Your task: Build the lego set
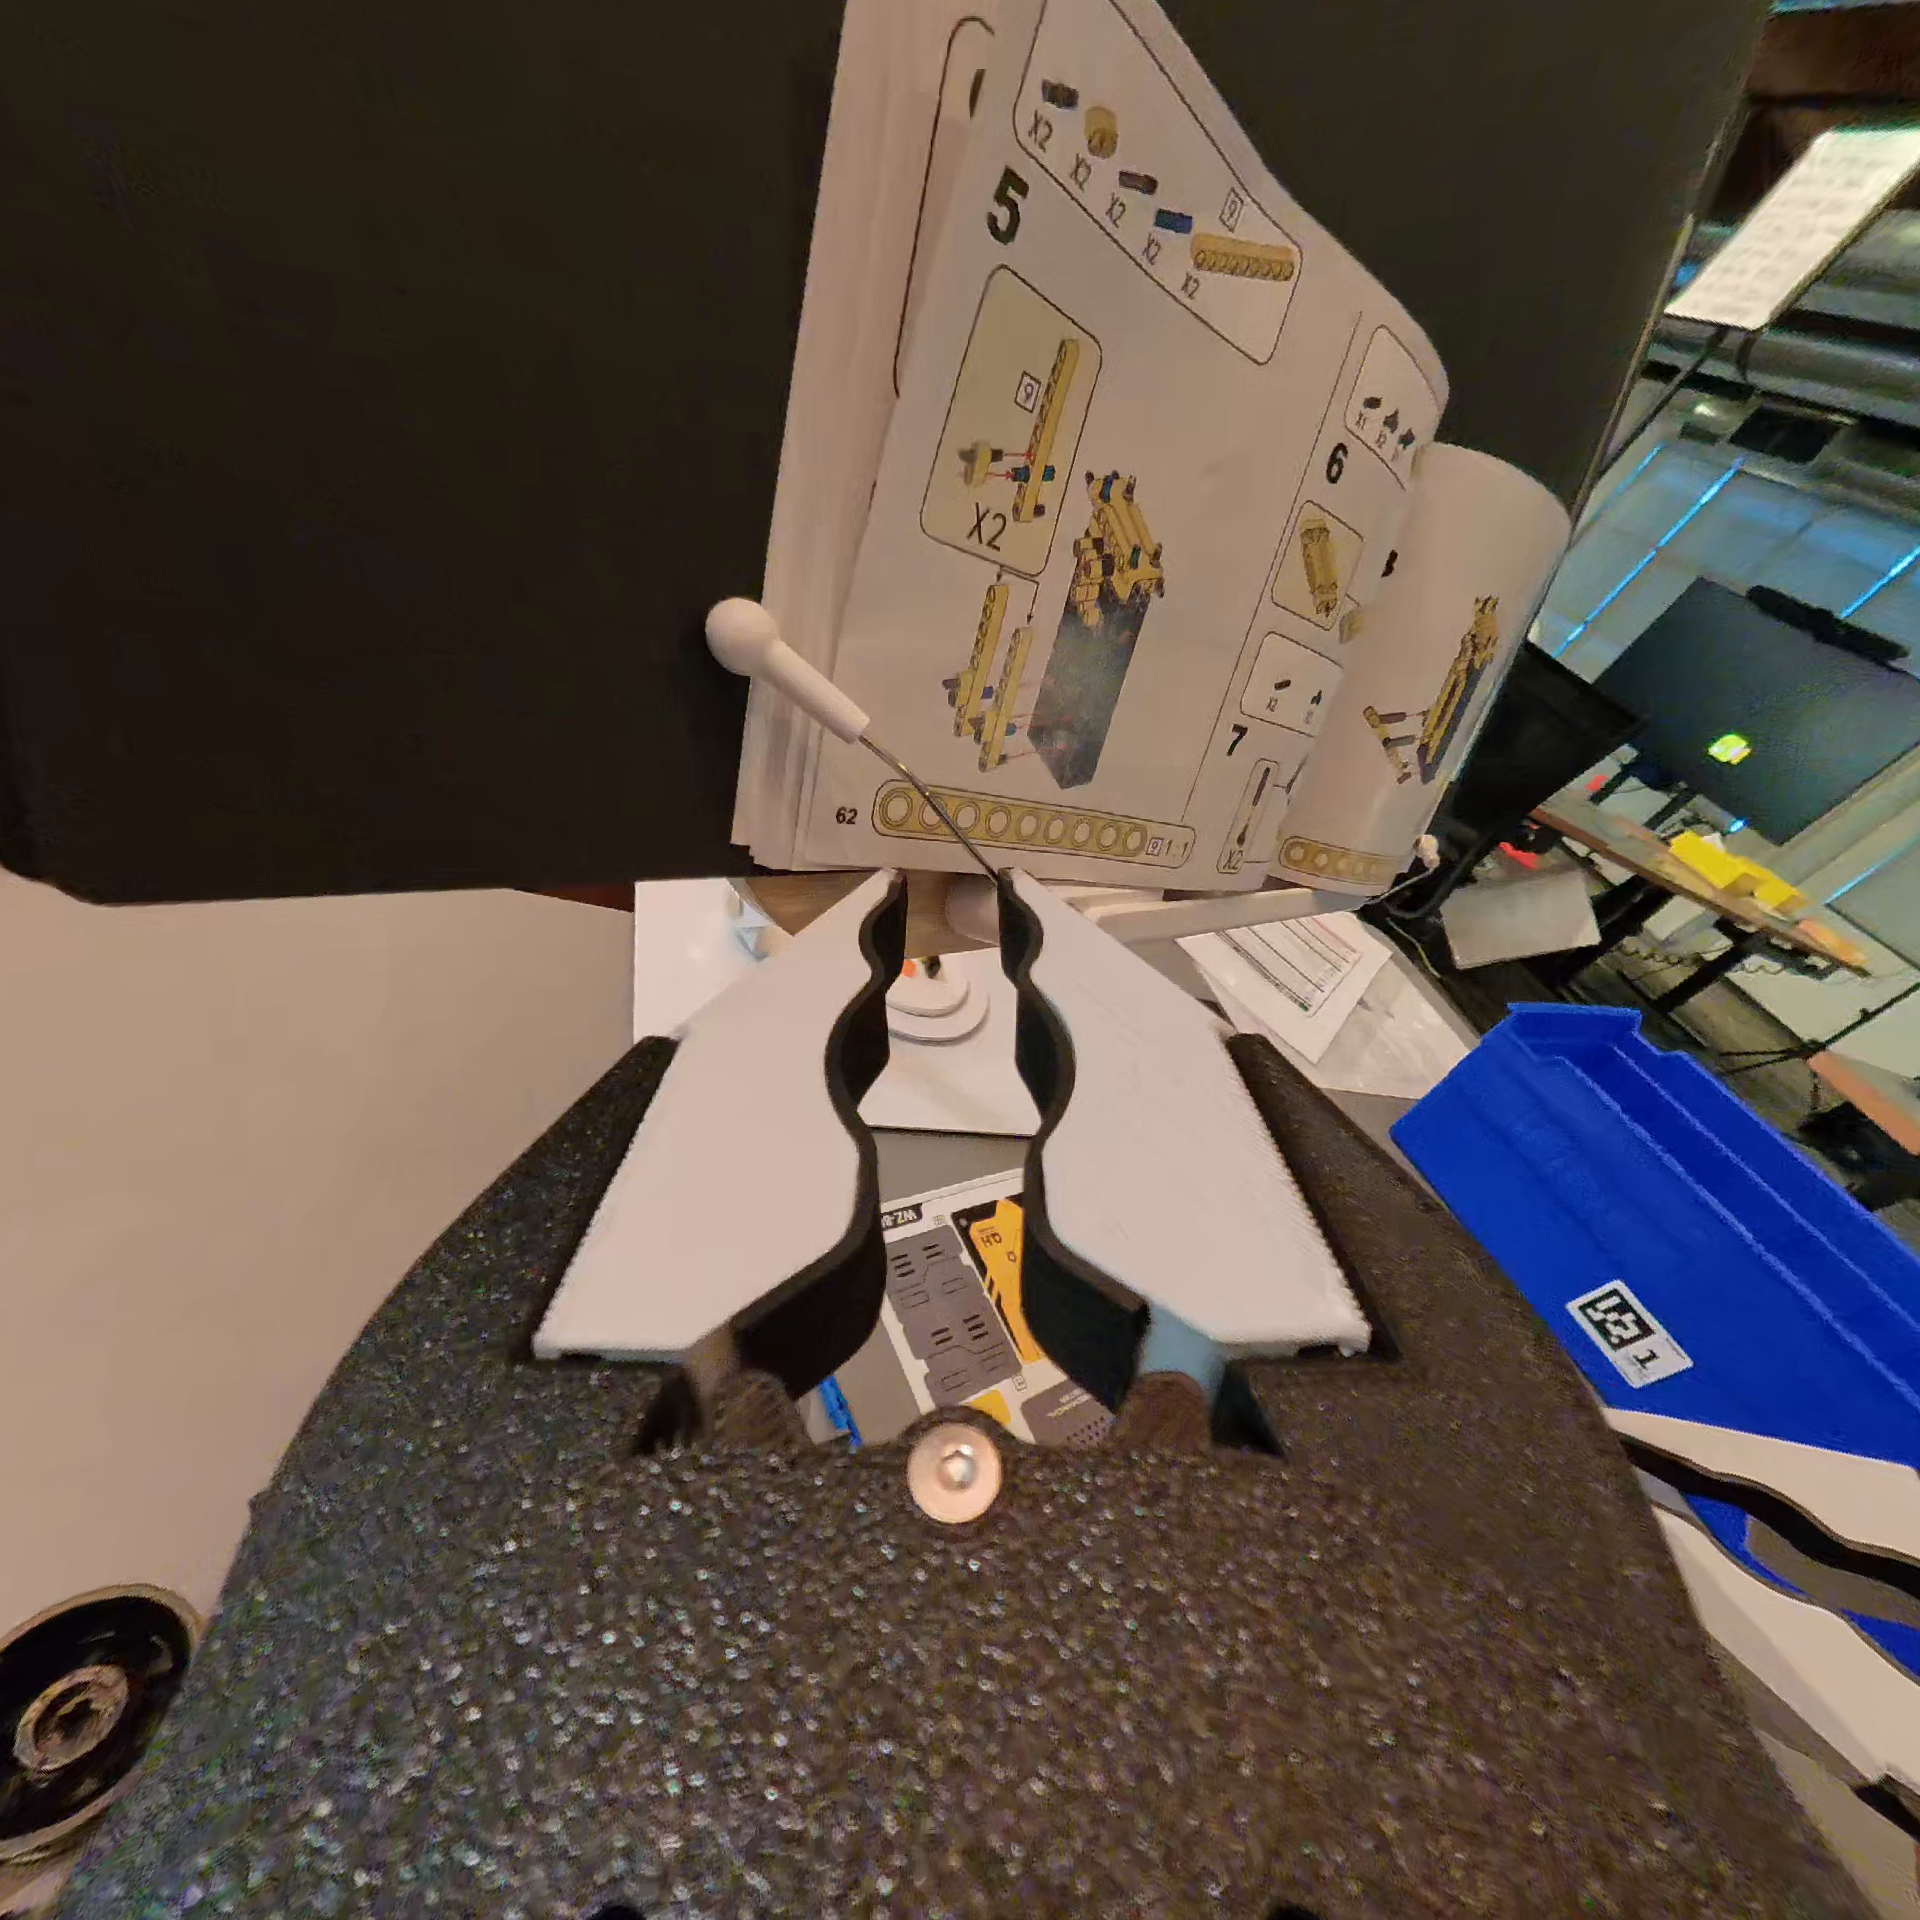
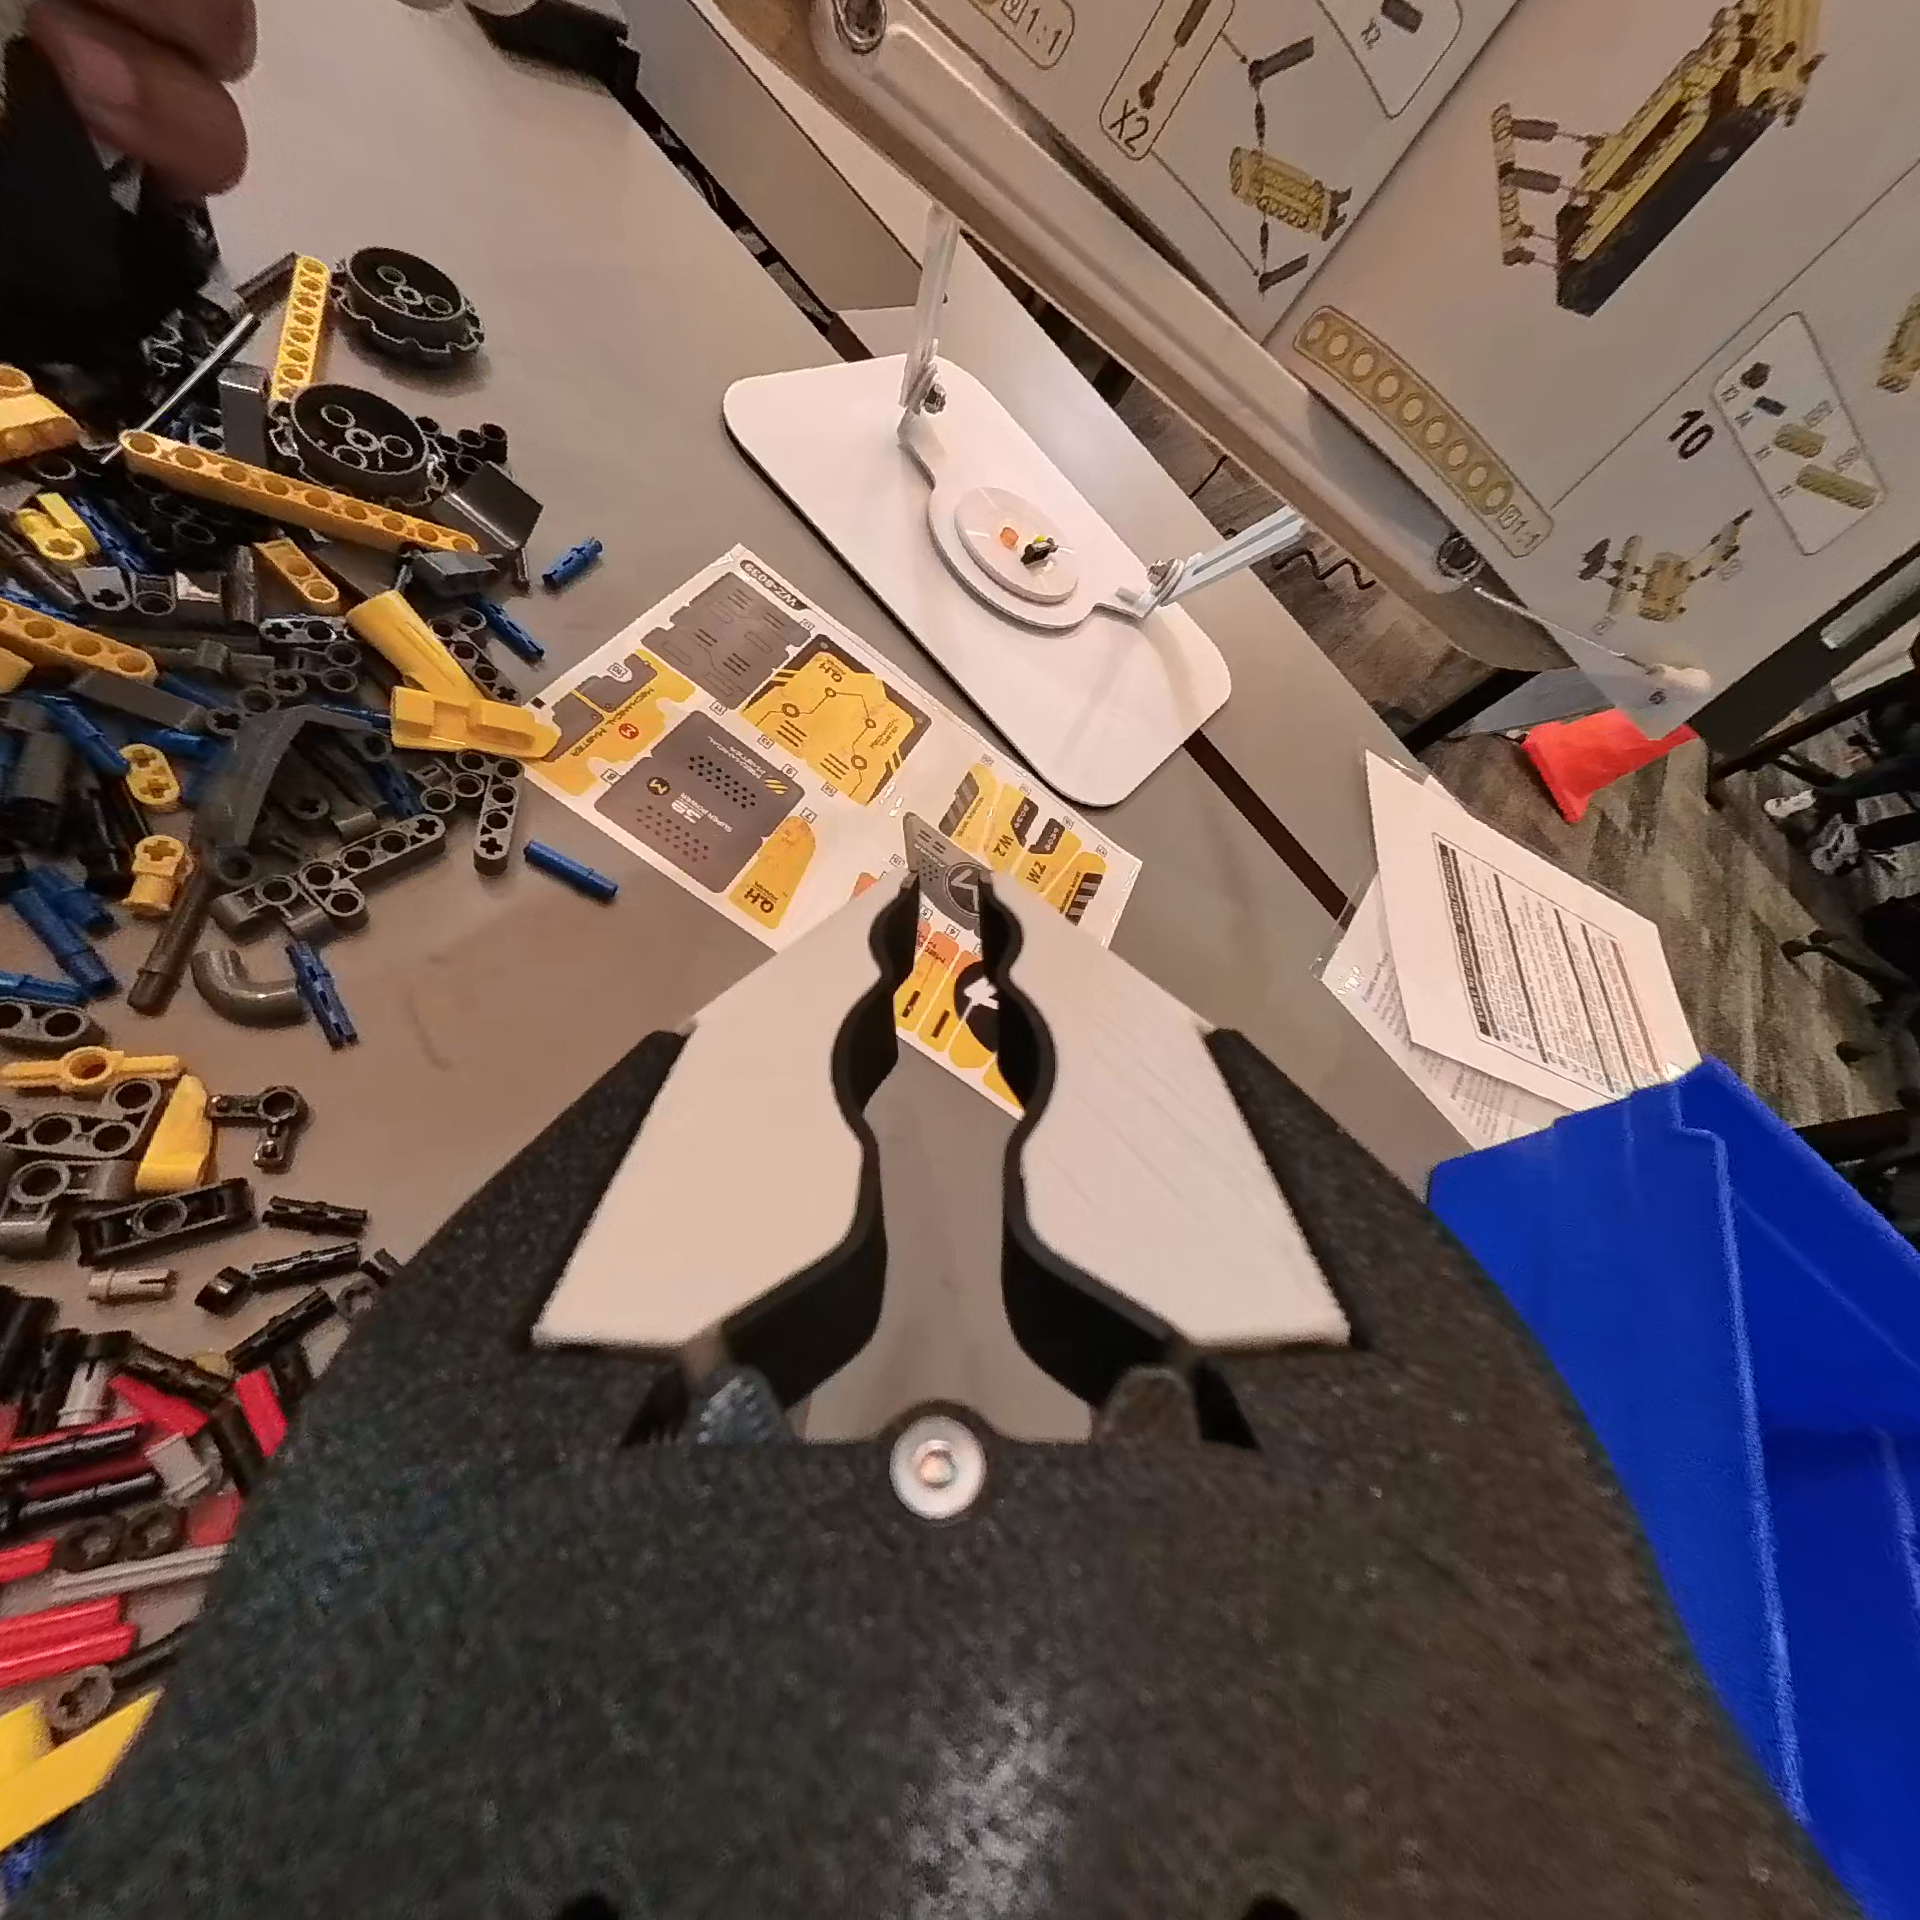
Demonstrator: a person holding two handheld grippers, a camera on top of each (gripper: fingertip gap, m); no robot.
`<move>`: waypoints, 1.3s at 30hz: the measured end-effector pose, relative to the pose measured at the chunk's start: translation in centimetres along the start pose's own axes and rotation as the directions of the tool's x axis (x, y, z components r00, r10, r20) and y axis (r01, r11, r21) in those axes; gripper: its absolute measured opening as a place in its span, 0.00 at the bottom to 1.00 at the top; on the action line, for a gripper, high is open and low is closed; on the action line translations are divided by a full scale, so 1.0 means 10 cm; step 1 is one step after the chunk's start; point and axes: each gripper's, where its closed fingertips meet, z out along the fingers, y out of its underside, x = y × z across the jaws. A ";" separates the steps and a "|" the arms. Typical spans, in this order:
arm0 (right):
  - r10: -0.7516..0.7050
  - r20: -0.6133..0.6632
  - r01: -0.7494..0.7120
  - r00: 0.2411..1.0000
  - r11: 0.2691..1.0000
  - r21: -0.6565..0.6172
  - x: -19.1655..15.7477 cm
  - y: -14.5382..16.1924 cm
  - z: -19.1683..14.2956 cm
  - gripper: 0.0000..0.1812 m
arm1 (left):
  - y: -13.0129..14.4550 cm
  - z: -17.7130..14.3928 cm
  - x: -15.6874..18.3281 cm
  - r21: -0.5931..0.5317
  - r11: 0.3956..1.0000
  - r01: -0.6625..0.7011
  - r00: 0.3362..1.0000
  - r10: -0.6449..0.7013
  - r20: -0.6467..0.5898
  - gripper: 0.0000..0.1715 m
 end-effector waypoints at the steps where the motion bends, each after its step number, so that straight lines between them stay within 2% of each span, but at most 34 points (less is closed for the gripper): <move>1: -0.001 0.000 0.001 1.000 1.000 -0.002 0.00 0.00 0.00 0.06 | 0.00 -0.01 -0.01 0.006 1.000 -0.003 1.000 0.003 0.006 0.10; 3: -0.002 -0.001 0.002 1.000 1.000 -0.004 0.00 0.01 0.01 0.06 | -0.01 -0.03 -0.06 0.018 1.000 0.002 0.999 -0.002 0.034 0.08; 4: -0.001 0.000 0.001 1.000 1.000 -0.003 0.00 0.01 0.01 0.06 | -0.04 -0.06 -0.22 0.041 0.999 0.005 0.993 -0.010 0.118 0.00; 8: -0.005 -0.002 0.005 1.000 1.000 0.003 0.00 -0.01 -0.01 0.06 | -0.05 -0.15 -0.40 0.057 0.997 0.043 0.991 -0.050 0.121 0.00; 12: -0.009 0.001 0.009 1.000 1.000 0.000 -0.01 0.00 0.00 0.06 | -0.08 -0.20 -0.25 0.079 0.993 0.091 0.996 -0.093 0.013 0.01; 16: -0.010 -0.002 0.010 1.000 1.000 -0.007 0.00 0.03 0.01 0.06 | -0.03 -0.11 0.00 0.056 0.995 0.086 0.995 -0.084 -0.047 0.15; 18: -0.006 -0.005 0.006 1.000 1.000 -0.007 0.02 0.03 0.01 0.06 | 0.05 -0.03 0.06 0.021 0.996 0.085 0.995 -0.084 -0.060 0.18; 22: -0.001 -0.013 0.001 1.000 1.000 -0.001 0.06 0.03 -0.01 0.06 | 0.10 0.08 0.03 0.012 0.994 0.111 0.992 -0.110 -0.066 0.16; 27: -0.011 -0.020 0.011 1.000 1.000 -0.002 0.07 0.03 -0.03 0.06 | 0.08 0.07 0.15 -0.015 0.989 0.146 0.972 -0.146 -0.184 0.07; 30: -0.016 -0.020 0.016 1.000 1.000 -0.006 0.07 0.04 -0.02 0.06 | 0.07 0.07 0.12 0.001 0.993 0.118 0.981 -0.117 -0.153 0.01; 35: -0.017 -0.021 0.017 1.000 1.000 -0.010 0.07 0.06 -0.02 0.06 | 0.02 0.06 0.05 0.025 0.995 0.094 0.988 -0.090 -0.121 0.00; 36: -0.017 -0.022 0.017 1.000 1.000 -0.009 0.08 0.06 -0.02 0.06 | 0.00 0.05 -0.02 0.036 0.995 0.095 0.992 -0.092 -0.090 0.00; 37: -0.017 -0.021 0.017 1.000 1.000 -0.009 0.08 0.06 -0.02 0.06 | -0.03 0.03 -0.22 0.063 0.993 0.097 0.995 -0.098 0.014 0.00; 38: -0.016 -0.021 0.016 1.000 1.000 -0.008 0.07 0.06 -0.03 0.06 | -0.09 0.00 -0.38 0.099 0.991 0.091 0.993 -0.097 0.063 0.00; 39: -0.017 -0.020 0.016 1.000 1.000 -0.008 0.07 0.06 -0.03 0.06 | -0.11 -0.01 -0.46 0.100 0.991 0.090 0.994 -0.096 0.054 0.00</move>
